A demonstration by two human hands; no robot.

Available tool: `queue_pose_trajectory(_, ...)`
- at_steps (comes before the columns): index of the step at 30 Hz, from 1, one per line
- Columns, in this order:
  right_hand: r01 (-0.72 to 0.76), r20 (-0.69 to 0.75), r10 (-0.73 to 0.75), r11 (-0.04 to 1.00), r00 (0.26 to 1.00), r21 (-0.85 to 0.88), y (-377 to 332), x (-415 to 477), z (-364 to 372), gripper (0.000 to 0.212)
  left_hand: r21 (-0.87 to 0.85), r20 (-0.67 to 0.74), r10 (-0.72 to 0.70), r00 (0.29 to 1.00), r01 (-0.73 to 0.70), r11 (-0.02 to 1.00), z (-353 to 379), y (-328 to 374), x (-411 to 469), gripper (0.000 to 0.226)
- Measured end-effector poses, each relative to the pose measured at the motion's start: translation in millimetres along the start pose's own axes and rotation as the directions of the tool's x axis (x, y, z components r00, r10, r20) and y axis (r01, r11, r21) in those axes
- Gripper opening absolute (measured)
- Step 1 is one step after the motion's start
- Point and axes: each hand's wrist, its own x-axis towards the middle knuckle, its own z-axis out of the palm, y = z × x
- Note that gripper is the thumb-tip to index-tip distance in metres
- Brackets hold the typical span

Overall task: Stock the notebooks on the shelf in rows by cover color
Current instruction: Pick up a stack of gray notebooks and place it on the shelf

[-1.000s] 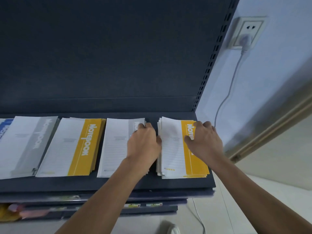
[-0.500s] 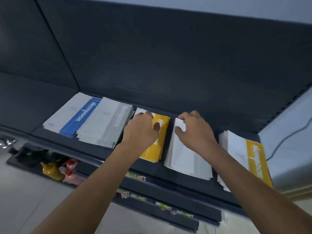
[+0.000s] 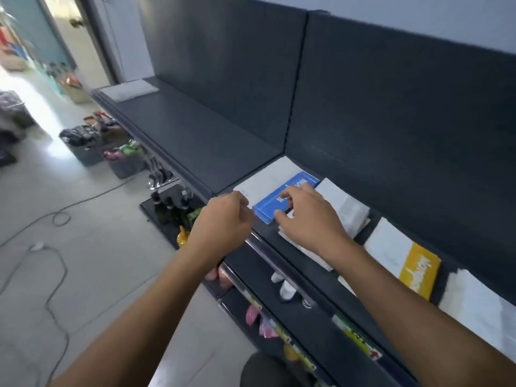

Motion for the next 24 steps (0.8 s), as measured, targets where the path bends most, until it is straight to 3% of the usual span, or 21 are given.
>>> queue_pose_trajectory(10,0.237,0.086,-0.238,0.971,0.967,0.023,-119.2,109.4,60.7,0.034,0.094,-0.125,-0.167,0.978,0.179,0.979,-83.3,-124.0,51.1,0.017)
queue_pose_trajectory(24,0.298,0.190,-0.313,0.949,0.931,0.105,-251.6,273.7,145.8,0.032,0.116,-0.135,-0.283,0.950,0.299,0.947,-157.4,-278.3,164.3,0.024)
